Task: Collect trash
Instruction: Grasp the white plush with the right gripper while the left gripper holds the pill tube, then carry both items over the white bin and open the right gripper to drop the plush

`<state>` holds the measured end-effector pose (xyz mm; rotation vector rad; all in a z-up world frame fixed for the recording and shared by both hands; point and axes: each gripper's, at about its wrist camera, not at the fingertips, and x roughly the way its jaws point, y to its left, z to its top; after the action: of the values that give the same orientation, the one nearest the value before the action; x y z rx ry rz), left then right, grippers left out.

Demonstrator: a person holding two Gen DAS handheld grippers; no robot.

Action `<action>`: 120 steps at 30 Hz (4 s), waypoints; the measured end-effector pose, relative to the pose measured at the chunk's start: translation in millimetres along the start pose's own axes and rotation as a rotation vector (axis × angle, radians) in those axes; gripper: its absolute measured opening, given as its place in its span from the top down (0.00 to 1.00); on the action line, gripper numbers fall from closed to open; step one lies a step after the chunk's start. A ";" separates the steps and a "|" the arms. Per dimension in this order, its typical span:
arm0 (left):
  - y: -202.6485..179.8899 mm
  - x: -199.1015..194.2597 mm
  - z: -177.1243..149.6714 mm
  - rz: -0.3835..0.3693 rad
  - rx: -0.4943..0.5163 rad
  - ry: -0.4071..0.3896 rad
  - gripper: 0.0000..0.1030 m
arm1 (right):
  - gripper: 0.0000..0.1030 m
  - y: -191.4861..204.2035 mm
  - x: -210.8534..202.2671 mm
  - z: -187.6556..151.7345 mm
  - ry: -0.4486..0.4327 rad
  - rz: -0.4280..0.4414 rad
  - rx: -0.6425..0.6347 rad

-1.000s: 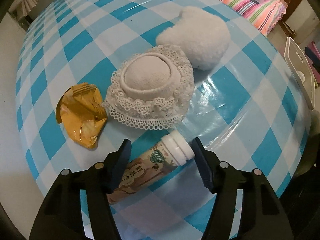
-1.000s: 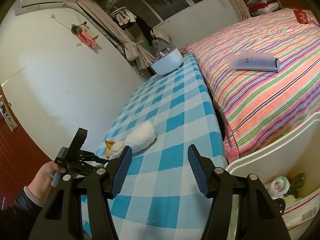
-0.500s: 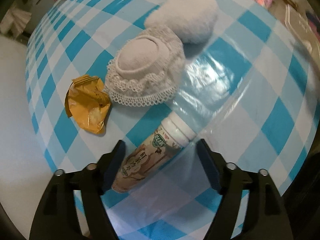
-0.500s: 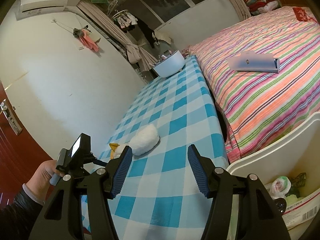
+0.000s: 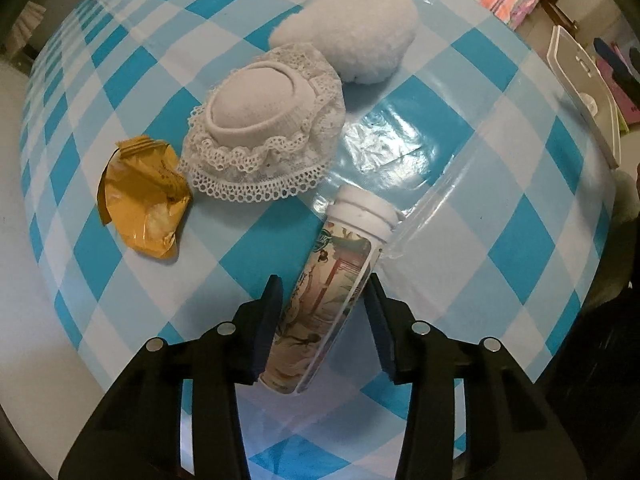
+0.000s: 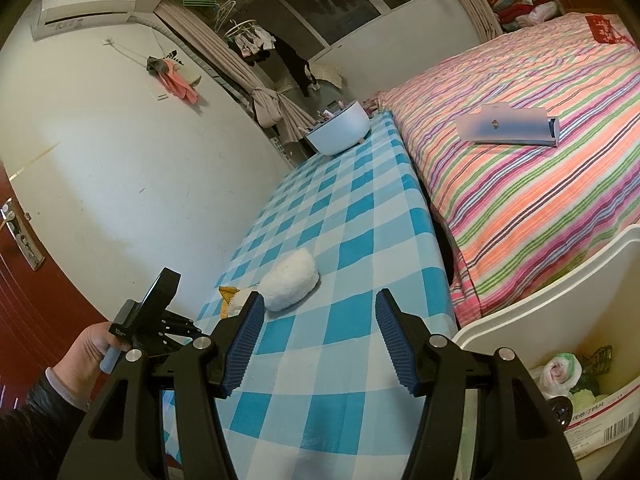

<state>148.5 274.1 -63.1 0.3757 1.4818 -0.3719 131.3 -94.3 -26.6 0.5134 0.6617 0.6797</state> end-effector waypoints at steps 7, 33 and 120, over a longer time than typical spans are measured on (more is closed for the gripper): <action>11.2 -6.9 -14.3 0.007 -0.129 -0.098 0.65 | 0.45 5.7 3.0 -0.1 0.003 -0.001 -0.015; -9.9 -40.1 -90.4 -0.038 -0.655 -0.639 0.73 | 0.45 77.1 158.9 -1.6 0.263 -0.095 -0.313; -193.0 -51.4 71.1 -0.175 -0.230 -0.696 0.72 | 0.49 -43.0 -60.8 21.9 -0.037 -0.425 -0.216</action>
<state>119.6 70.7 -10.9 -0.0751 0.8586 -0.4125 127.9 -171.1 -15.2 0.1740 0.6283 0.3335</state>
